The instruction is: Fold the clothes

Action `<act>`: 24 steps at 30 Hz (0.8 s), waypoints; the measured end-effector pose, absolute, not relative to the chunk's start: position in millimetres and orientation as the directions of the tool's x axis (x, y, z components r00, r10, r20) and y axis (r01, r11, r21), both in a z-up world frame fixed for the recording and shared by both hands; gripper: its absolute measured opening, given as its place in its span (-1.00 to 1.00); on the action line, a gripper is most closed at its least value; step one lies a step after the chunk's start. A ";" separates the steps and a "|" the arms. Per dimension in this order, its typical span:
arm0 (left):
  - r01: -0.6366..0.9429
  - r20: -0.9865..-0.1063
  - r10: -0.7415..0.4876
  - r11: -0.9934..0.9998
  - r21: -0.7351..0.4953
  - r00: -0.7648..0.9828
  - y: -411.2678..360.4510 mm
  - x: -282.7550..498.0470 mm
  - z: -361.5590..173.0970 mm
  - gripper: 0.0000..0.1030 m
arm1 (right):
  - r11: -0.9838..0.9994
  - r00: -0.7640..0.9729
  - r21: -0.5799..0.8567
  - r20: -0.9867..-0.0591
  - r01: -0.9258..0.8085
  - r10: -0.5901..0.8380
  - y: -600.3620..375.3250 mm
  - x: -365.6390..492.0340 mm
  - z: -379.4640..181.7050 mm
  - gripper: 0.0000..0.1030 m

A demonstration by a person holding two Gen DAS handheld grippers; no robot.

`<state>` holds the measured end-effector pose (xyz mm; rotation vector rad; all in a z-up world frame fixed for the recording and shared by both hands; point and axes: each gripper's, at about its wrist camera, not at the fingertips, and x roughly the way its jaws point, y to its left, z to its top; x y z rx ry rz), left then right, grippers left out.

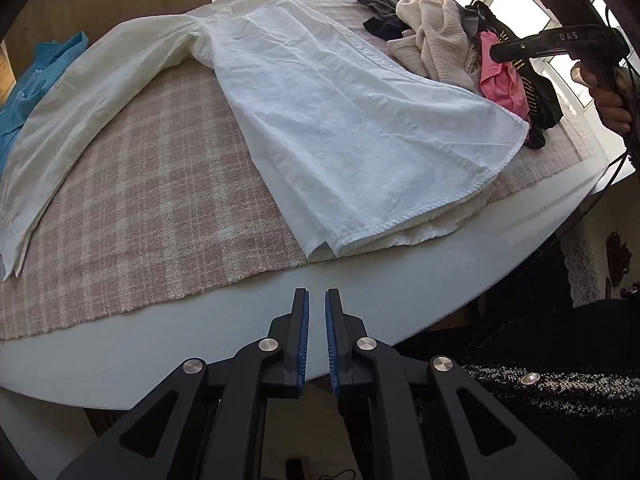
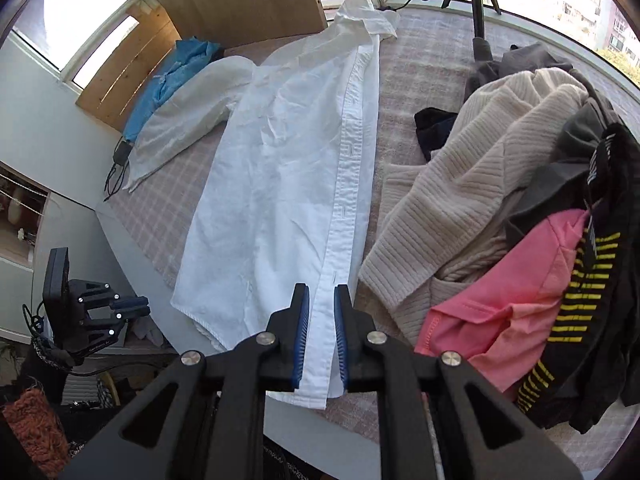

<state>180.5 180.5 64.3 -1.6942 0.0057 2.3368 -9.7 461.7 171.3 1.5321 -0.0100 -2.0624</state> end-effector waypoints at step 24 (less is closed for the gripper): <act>-0.334 -0.787 0.592 -0.787 -0.519 -0.173 321.8 27.2 7.7 -0.86 | -0.791 -0.159 0.271 -0.895 0.548 -0.417 323.6 -357.1 72.8 -0.95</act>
